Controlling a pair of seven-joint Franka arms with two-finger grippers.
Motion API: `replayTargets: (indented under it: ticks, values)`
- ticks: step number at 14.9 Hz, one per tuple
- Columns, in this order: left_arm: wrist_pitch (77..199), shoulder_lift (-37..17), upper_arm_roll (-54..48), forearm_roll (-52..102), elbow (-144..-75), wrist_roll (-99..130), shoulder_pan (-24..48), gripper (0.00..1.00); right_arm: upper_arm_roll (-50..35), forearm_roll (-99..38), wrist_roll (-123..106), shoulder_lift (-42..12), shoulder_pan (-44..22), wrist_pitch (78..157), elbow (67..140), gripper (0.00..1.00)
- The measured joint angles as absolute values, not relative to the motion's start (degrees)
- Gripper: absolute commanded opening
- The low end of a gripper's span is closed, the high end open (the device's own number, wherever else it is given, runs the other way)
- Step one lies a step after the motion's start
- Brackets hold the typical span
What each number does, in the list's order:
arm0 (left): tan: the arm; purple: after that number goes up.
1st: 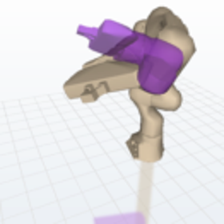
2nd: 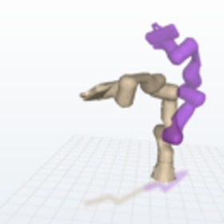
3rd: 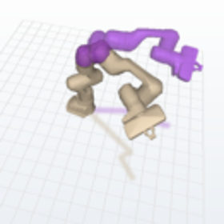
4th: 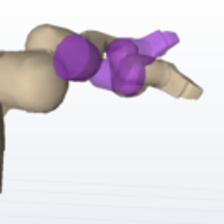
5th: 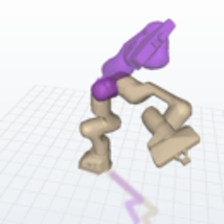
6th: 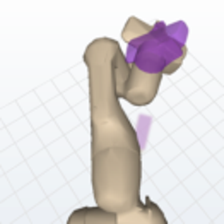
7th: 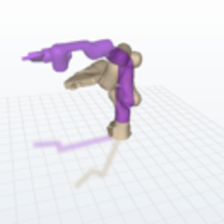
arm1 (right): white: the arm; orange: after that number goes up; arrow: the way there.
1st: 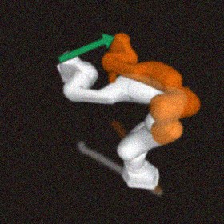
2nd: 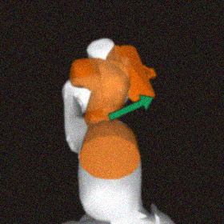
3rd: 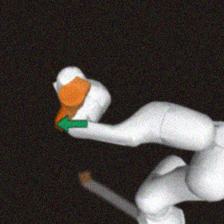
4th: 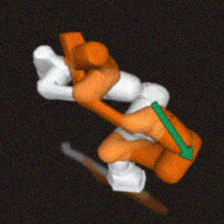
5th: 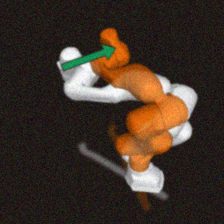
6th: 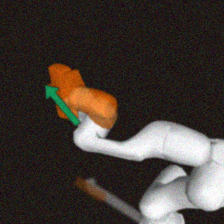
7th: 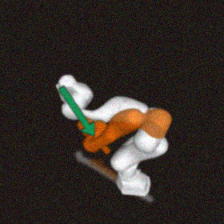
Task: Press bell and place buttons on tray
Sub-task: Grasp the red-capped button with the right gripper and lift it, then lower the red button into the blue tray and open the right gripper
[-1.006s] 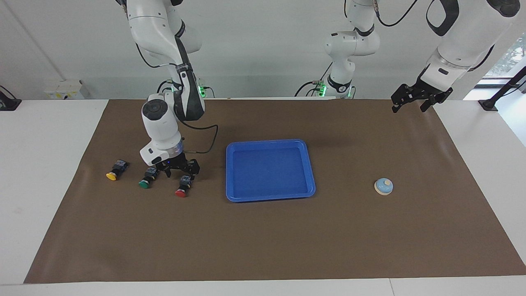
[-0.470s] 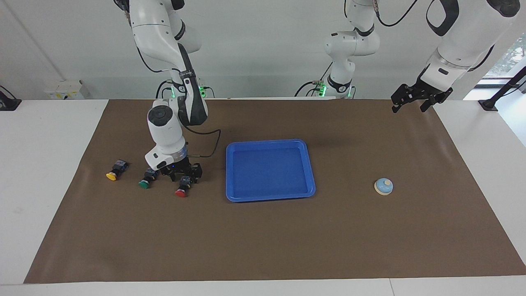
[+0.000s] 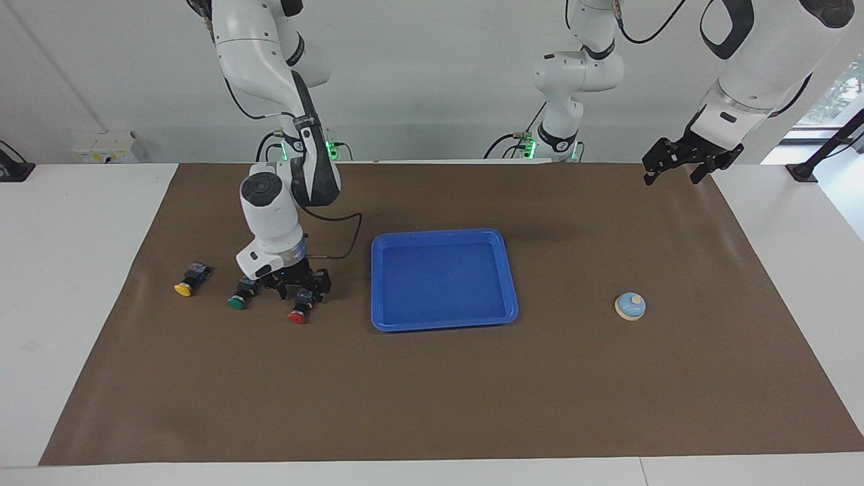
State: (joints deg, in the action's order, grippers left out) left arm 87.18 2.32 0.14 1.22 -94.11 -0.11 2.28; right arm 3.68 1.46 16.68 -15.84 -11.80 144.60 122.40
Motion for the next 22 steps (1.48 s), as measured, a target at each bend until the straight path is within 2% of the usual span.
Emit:
replayTargets:
  ticks: [2, 3, 4, 6, 7, 12, 16, 19, 22]
  values:
    - [87.18, 2.32, 0.14, 1.22, -94.11, -0.11, 2.28, 1.00, 3.68, 1.45, 17.34, -16.08, -11.80, 145.03, 122.38, 0.88]
    - [87.18, 2.32, 0.14, 1.22, -94.11, -0.11, 2.28, 1.00, 3.68, 1.45, 17.81, -16.19, -11.80, 145.09, 122.35, 0.79]
    - [87.18, 2.32, 0.14, 1.22, -94.11, -0.11, 2.28, 1.00, 3.69, 1.45, 18.13, -16.27, -11.80, 145.10, 122.33, 0.63]
    - [87.18, 2.32, 0.14, 1.22, -94.11, -0.11, 2.28, 1.00, 3.69, 1.45, 18.31, -16.30, -11.80, 145.11, 122.28, 0.05]
    - [87.18, 2.32, 0.14, 1.22, -94.11, -0.11, 2.28, 1.00, 3.69, 1.45, 18.34, -16.30, -11.80, 145.11, 122.27, 0.00]
    - [87.18, 2.32, 0.14, 1.22, -94.11, -0.11, 2.28, 1.00, 3.67, 1.45, 18.36, -16.34, -11.87, 144.35, 121.27, 0.00]
    - [87.18, 2.32, 0.14, 1.22, -94.11, -0.11, 2.28, 1.00, 3.48, 1.40, 18.40, -16.22, -12.79, 134.06, 114.80, 0.00]
    - [87.18, 2.32, 0.14, 1.22, -94.11, -0.10, 2.28, 1.00, 3.33, 1.04, 24.49, -15.79, -17.24, 124.97, 107.89, 0.00]
    - [87.18, 2.32, 0.14, 1.22, -94.11, -0.11, 2.28, 1.00, 2.96, 0.90, 31.51, -15.59, -23.76, 123.56, 105.92, 0.00]
